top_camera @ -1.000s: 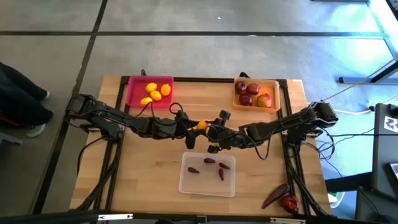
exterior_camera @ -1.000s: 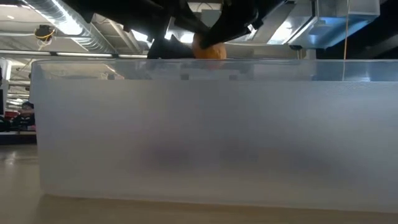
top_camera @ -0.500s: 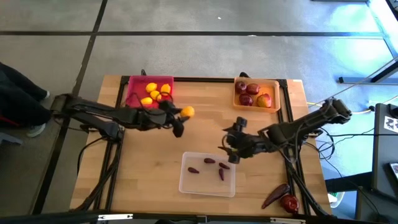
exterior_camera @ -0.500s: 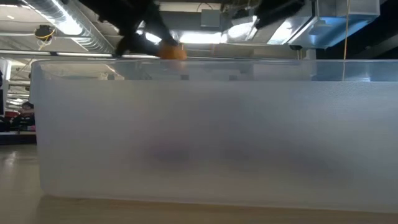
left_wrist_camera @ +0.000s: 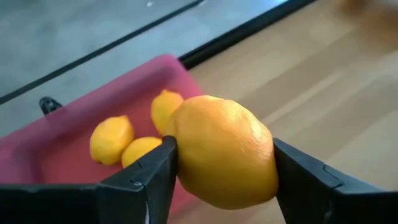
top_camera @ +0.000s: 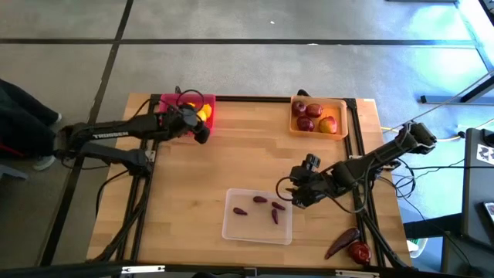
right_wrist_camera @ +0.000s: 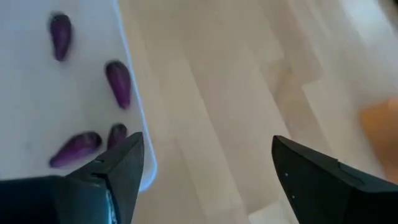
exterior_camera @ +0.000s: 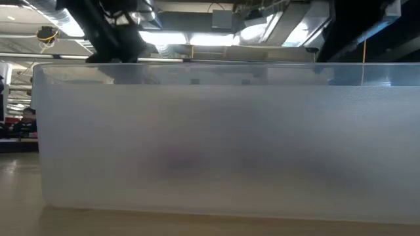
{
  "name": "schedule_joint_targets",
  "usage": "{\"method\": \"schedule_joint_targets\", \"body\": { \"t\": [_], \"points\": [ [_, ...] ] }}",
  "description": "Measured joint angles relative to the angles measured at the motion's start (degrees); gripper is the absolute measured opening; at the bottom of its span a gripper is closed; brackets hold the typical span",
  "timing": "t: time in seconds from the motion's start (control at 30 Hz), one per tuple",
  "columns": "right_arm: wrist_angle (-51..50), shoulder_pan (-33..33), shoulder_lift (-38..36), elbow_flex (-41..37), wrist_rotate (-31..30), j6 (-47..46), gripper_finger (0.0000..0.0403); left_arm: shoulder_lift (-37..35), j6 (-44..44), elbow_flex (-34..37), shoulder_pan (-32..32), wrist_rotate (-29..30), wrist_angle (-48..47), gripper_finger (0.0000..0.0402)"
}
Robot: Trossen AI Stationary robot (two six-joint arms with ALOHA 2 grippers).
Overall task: Sort produce into baskets
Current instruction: Put the lemon into the red bin
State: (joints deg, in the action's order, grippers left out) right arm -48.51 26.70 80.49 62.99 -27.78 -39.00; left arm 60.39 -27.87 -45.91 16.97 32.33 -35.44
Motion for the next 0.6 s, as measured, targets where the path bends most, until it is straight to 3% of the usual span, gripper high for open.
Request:
{"method": "schedule_joint_targets", "body": {
  "t": [0.33,0.6],
  "points": [
    [0.81,-0.02,0.04,-7.09,5.74,-7.67,0.031,7.55,6.57,5.5,7.55,-4.48,6.08,0.0219],
    [2.4,-0.02,0.04,-8.62,6.4,-8.59,0.031,11.88,10.35,7.78,9.98,-4.78,13.6,0.0219]
  ]
}}
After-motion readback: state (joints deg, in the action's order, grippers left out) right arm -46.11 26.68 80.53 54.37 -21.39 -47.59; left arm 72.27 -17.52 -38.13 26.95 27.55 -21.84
